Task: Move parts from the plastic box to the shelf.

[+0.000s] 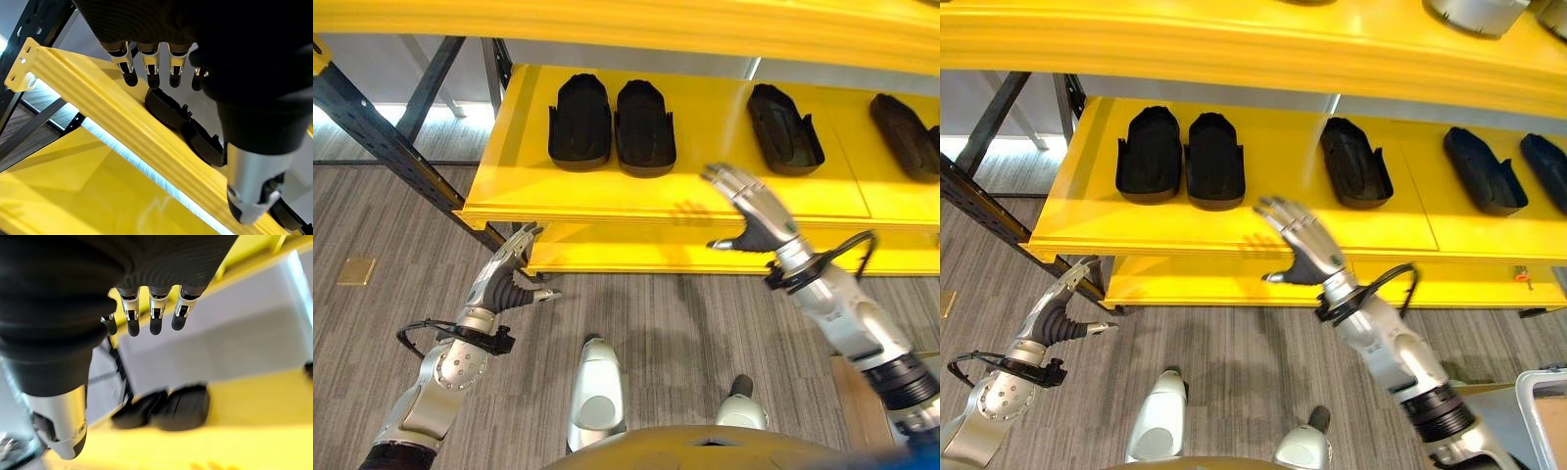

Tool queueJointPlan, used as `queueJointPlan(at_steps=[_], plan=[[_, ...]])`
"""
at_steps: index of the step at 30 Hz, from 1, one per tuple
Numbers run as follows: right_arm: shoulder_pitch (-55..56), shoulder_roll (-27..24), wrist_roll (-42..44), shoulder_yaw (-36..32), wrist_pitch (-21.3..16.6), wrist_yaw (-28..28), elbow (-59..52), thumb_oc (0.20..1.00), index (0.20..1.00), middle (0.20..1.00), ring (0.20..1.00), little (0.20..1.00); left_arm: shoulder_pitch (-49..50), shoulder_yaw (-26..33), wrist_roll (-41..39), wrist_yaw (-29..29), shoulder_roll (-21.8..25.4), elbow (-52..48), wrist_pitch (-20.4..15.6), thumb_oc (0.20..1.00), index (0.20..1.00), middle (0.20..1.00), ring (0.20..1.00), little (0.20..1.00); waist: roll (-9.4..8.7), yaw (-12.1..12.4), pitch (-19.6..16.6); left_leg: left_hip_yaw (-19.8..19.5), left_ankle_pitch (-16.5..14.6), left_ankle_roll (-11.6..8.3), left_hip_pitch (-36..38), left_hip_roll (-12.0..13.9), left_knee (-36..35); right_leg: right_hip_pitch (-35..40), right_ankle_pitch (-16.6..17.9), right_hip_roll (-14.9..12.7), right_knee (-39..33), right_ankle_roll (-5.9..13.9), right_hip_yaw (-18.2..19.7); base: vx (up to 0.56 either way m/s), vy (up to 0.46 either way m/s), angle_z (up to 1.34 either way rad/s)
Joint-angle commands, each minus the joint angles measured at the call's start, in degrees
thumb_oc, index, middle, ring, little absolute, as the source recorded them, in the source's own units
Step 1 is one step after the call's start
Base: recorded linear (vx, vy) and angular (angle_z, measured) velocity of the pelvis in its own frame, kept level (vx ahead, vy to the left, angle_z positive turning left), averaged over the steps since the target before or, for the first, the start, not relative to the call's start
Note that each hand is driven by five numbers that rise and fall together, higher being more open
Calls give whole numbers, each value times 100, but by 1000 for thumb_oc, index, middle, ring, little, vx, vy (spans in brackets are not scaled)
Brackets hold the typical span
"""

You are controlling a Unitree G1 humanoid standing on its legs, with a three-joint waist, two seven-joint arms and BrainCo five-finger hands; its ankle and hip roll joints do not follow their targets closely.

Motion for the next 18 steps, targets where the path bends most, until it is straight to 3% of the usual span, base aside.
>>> queueJointPlan(at_steps=[1,10,18], plan=[[-498,99,-149,91,-7,-29,407,1000,1000,1000,1000,1000,35,-95,178,307,-70,-179,-186,1000,1000,1000,1000,1000,60,37,155,629,433,498,663,-257,-1037,11,-435,-169,1031,291,-97,0,0,0],[-1410,1417,84,1109,494,-627,2865,1000,1000,1000,1000,1000,-279,-461,240,820,12,17,-76,1000,1000,1000,1000,1000,21,183,532,594,413,520,383,-287,-870,-181,-365,-164,1099,251,-49,-20,6,0],[-1666,1794,447,1202,644,-880,3713,1000,1000,1000,1000,1000,-356,-555,152,964,75,37,-19,1000,1000,1000,1000,1000,71,252,615,604,389,535,223,-314,-779,-305,-337,-193,1167,230,-18,1,4,1]])
